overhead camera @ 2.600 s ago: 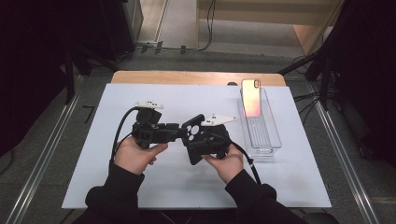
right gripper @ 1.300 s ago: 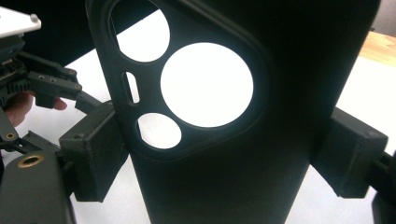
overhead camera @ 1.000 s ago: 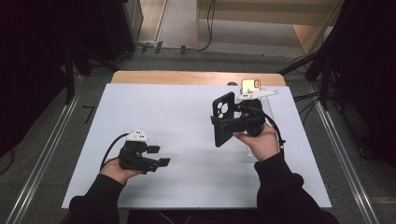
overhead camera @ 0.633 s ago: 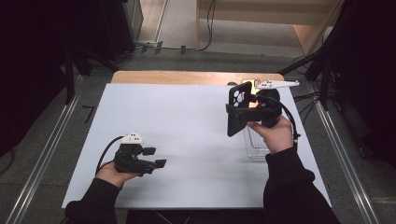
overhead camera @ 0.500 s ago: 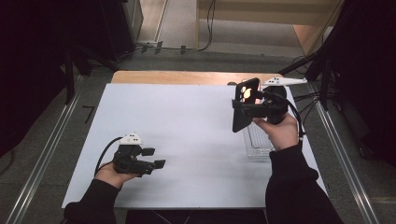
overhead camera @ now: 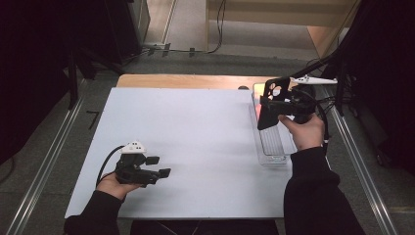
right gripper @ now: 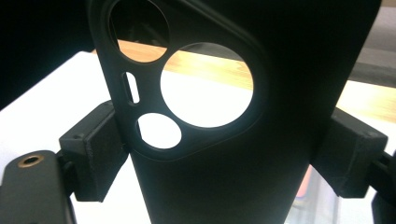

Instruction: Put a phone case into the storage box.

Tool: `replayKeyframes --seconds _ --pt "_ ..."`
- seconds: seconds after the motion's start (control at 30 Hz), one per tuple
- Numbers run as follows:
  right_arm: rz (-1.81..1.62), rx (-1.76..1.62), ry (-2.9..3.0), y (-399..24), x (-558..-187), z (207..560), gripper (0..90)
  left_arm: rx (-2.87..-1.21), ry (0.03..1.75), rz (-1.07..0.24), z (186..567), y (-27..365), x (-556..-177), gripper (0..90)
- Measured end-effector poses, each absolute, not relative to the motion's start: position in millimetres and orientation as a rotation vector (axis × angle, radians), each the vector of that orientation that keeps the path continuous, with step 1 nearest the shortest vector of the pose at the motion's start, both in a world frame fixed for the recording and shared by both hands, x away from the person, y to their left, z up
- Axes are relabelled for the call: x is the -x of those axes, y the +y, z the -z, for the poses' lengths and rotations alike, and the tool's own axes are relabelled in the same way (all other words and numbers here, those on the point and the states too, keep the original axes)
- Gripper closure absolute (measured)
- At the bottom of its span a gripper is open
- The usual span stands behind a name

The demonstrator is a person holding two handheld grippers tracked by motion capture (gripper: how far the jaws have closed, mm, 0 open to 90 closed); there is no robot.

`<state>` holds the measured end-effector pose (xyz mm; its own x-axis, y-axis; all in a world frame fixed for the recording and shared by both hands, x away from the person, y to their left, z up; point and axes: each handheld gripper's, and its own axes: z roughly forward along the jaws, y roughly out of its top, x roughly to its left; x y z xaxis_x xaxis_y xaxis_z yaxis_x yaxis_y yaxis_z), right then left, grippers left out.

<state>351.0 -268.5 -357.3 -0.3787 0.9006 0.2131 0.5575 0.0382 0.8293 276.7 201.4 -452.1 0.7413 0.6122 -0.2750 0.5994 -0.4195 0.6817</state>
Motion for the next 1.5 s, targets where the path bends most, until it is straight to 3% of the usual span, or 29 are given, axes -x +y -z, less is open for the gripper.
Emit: replayKeyframes --seconds 0.5,1.5 --pt "-1.186 -1.599 1.836 -285 -379 387 11.8 -2.129 0.909 -0.016 453 201 -278 30.8" --pt "-1.007 -1.705 1.87 -272 -441 447 11.8 -2.141 0.911 -0.019 458 199 -279 30.8"
